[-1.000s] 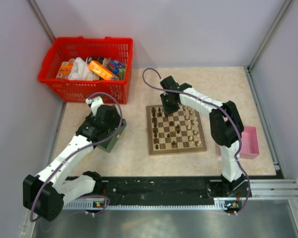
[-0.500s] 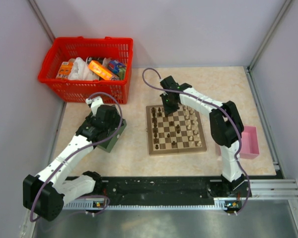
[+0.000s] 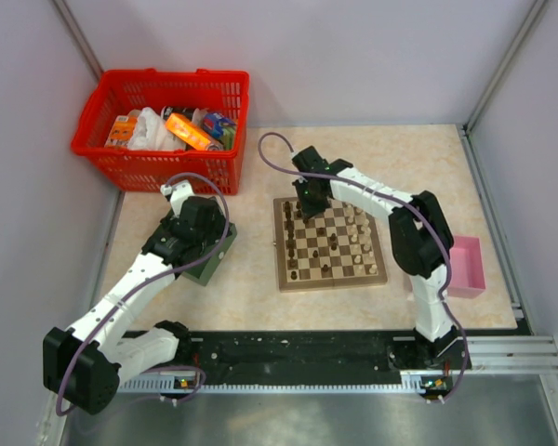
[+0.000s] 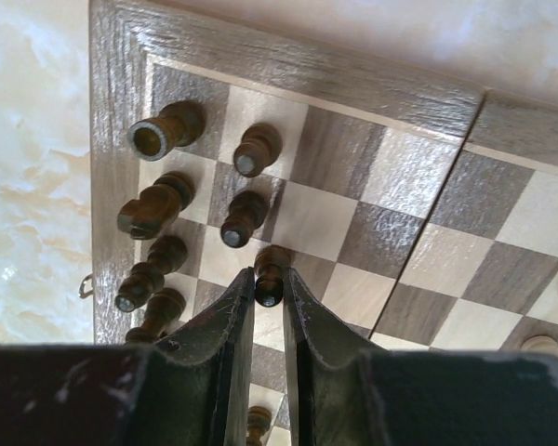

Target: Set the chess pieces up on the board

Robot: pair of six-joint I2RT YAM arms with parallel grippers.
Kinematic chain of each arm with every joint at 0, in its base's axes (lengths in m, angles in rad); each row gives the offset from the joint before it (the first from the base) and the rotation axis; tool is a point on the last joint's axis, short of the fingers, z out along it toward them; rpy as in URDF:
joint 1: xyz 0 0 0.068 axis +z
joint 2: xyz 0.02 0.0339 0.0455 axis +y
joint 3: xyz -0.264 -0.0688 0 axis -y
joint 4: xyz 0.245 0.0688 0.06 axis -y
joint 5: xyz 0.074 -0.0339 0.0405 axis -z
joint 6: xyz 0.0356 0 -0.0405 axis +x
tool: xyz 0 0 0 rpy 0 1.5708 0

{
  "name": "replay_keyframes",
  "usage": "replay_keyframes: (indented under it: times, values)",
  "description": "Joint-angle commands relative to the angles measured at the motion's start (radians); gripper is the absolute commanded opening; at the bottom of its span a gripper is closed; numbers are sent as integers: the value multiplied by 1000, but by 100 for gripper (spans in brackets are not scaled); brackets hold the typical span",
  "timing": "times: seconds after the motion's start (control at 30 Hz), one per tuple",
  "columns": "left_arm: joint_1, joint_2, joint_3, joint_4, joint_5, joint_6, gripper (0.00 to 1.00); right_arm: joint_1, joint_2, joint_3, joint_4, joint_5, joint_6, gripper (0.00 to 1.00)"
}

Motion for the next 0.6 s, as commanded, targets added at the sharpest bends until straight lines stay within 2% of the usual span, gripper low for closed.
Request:
replay_keyframes:
  times: [0.0,0.57]
  values:
    - [6,-18,17,26,0,-11,96,30,-24,14,1,0,18,17]
    - [4,-26,11,25,-3,-17,96,50,-3,26,3,-8,27,17]
